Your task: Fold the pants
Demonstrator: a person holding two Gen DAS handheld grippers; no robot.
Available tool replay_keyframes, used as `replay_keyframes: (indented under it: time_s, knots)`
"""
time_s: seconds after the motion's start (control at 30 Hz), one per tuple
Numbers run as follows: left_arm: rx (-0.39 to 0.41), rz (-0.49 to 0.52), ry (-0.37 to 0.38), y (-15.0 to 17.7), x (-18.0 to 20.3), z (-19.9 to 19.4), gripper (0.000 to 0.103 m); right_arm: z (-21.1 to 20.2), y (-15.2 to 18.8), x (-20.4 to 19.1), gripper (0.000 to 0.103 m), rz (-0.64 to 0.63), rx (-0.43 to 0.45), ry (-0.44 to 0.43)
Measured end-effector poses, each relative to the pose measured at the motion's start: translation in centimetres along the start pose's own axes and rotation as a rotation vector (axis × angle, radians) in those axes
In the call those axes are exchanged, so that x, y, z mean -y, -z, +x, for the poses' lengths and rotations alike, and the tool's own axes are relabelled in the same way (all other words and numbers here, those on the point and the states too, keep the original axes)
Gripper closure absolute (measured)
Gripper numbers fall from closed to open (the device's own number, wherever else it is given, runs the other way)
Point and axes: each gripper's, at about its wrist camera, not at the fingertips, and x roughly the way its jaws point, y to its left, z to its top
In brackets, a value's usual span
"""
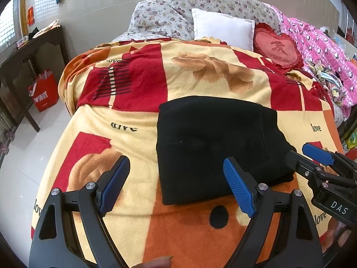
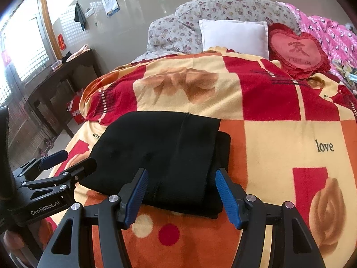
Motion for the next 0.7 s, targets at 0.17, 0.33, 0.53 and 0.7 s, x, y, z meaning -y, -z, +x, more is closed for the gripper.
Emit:
replay_keyframes:
  time_s: [0.17,0.33,0.53,0.7]
  knots:
    - [-0.001,0.006,-0.005,0.17,0.24,0.10,0.017,0.16,0.15,0.13,0.042,0.000,-0.007,-0.001]
    - [0.001,0.001,-0.007,0.23,0.15,0.11,0.017,0.07,0.11,0.09,0.042,-0.005,0.002,0.001]
    - [0.002,0.001,-0.008,0.32,0.12,0.00,0.017,-0.10,0.14,0.06,0.042,-0.004,0.002,-0.001]
    - [0.001,0.001,-0.006,0.35,0.12,0.00,0.017,-0.12,0.22,-0.15,0.042,-0.010,-0.002,-0.001]
